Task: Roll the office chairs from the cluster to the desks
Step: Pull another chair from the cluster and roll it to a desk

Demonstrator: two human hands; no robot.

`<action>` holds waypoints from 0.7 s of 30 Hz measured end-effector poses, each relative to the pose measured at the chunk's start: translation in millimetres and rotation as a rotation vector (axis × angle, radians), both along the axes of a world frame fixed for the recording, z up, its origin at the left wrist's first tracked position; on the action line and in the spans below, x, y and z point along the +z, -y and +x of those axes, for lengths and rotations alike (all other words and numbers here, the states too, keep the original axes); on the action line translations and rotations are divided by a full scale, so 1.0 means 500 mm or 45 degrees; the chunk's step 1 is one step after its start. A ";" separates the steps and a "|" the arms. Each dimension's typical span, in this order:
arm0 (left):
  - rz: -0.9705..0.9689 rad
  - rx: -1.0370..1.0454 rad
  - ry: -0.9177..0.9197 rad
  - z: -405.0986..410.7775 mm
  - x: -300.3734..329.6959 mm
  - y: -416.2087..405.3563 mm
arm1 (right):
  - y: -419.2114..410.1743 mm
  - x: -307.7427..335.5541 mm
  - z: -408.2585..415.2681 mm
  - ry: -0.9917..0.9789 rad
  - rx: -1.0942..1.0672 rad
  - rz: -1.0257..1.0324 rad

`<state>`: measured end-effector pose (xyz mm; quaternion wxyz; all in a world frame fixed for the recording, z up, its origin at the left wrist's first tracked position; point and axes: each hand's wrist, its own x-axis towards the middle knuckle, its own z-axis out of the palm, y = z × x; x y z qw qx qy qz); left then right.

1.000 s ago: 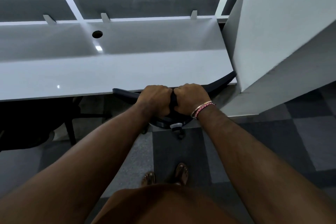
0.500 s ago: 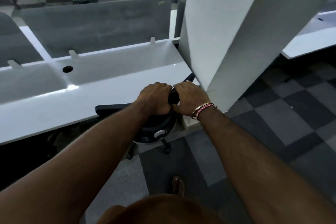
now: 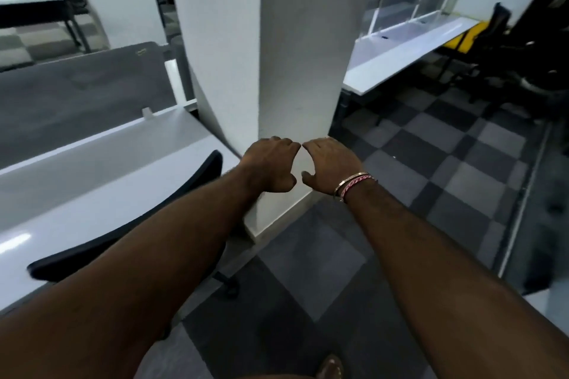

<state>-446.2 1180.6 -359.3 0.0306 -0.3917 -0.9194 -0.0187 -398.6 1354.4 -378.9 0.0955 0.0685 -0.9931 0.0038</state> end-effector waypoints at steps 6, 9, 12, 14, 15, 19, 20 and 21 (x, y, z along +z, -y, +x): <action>0.005 -0.100 -0.013 -0.003 0.076 -0.284 | -0.279 0.061 0.044 -0.052 -0.192 0.060; 0.029 -0.106 -0.060 -0.003 0.101 -0.412 | -0.400 0.087 0.066 -0.080 -0.277 0.083; 0.068 -0.128 -0.117 -0.002 0.125 -0.533 | -0.512 0.112 0.092 -0.129 -0.353 0.096; 0.066 -0.169 -0.160 0.001 0.147 -0.612 | -0.587 0.129 0.108 -0.163 -0.411 0.113; 0.063 -0.189 -0.178 0.001 0.157 -0.640 | -0.614 0.135 0.112 -0.176 -0.429 0.122; 0.095 -0.274 -0.254 -0.008 0.189 -0.760 | -0.728 0.159 0.124 -0.223 -0.531 0.140; 0.109 -0.297 -0.264 -0.016 0.190 -0.786 | -0.752 0.161 0.123 -0.229 -0.553 0.132; 0.118 -0.321 -0.272 -0.025 0.194 -0.820 | -0.783 0.165 0.119 -0.232 -0.585 0.124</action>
